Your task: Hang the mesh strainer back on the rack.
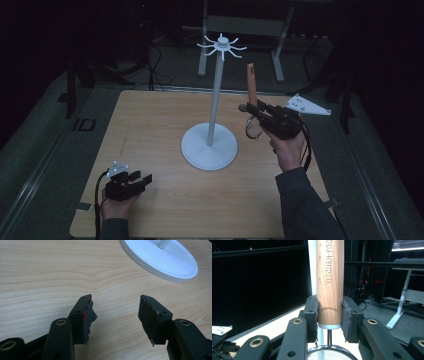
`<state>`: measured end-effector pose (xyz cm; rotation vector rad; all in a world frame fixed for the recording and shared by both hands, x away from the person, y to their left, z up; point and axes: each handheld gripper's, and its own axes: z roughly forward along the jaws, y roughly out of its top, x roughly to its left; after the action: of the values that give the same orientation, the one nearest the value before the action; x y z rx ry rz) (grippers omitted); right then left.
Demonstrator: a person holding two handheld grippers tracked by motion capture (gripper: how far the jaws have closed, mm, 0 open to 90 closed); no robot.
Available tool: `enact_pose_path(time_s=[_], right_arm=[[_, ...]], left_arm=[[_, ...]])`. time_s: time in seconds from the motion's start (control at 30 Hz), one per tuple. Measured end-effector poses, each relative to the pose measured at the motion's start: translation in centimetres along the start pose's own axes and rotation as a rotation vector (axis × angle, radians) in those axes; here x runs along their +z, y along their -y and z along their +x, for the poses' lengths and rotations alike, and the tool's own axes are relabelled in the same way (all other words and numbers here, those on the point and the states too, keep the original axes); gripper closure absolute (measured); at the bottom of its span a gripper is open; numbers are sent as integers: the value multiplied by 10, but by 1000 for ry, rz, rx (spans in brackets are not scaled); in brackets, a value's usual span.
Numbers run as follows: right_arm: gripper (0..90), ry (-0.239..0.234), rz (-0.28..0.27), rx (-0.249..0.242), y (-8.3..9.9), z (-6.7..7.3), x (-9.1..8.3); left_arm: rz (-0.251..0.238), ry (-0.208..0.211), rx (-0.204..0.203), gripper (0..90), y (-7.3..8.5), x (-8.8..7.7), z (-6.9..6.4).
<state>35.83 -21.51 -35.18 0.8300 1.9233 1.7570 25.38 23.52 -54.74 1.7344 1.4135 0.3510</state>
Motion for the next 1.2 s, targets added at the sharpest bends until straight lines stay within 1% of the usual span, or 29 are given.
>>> enact_pose_path(time_s=[0.27,1.2], right_arm=[[692,-2,-16,11,-2,0,0],[692,-28,-50,19,-13,5,4]], left_arm=[[0,0,0,454,0,0,0],[2,1,2,454,0,1,0]])
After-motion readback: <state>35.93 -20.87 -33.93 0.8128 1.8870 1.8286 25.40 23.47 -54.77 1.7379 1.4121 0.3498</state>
